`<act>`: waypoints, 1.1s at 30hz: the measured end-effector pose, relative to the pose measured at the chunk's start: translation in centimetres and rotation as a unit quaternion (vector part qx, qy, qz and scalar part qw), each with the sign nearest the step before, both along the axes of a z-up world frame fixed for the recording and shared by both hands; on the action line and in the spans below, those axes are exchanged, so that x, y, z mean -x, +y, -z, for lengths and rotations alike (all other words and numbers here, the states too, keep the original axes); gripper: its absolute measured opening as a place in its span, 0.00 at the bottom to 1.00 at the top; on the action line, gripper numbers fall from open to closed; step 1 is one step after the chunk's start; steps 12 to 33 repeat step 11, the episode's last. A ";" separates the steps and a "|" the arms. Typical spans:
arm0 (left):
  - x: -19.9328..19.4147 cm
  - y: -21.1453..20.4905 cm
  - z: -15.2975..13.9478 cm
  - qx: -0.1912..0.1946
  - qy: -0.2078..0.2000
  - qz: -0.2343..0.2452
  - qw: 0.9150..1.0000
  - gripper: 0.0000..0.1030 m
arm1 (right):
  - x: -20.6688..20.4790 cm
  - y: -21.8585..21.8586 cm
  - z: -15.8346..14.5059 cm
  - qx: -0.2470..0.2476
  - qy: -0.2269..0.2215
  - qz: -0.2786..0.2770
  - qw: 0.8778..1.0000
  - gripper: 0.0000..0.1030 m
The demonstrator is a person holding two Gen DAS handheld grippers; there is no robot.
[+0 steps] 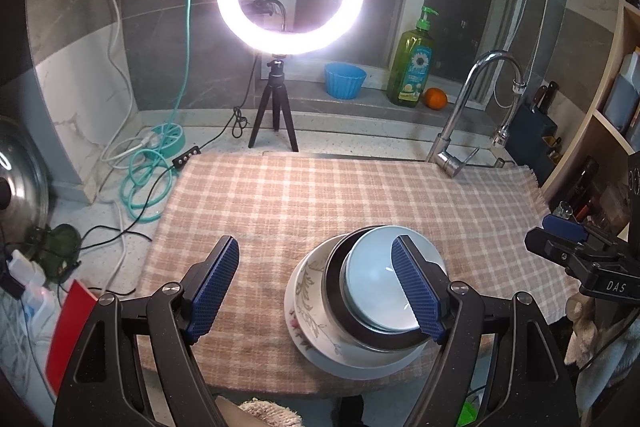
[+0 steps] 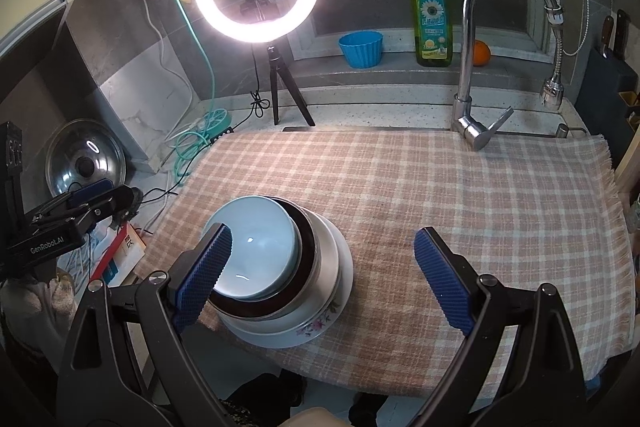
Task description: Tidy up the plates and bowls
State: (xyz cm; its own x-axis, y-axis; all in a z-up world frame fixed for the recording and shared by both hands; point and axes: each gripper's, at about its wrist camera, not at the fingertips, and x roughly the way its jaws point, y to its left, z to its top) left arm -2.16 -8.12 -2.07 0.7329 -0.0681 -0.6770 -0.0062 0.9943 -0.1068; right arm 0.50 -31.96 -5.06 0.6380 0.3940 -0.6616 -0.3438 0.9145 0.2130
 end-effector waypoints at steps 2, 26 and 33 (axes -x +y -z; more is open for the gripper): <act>-0.1 0.0 0.1 0.005 0.002 0.001 1.000 0.77 | 0.0 0.1 0.1 0.000 0.002 -0.002 1.000 0.92; -0.3 -0.3 0.3 -0.004 -0.001 -0.002 1.000 0.77 | -0.5 -0.3 0.6 -0.001 0.013 0.004 1.000 0.92; -0.3 -0.3 0.3 -0.004 -0.001 -0.002 1.000 0.77 | -0.5 -0.3 0.6 -0.001 0.013 0.004 1.000 0.92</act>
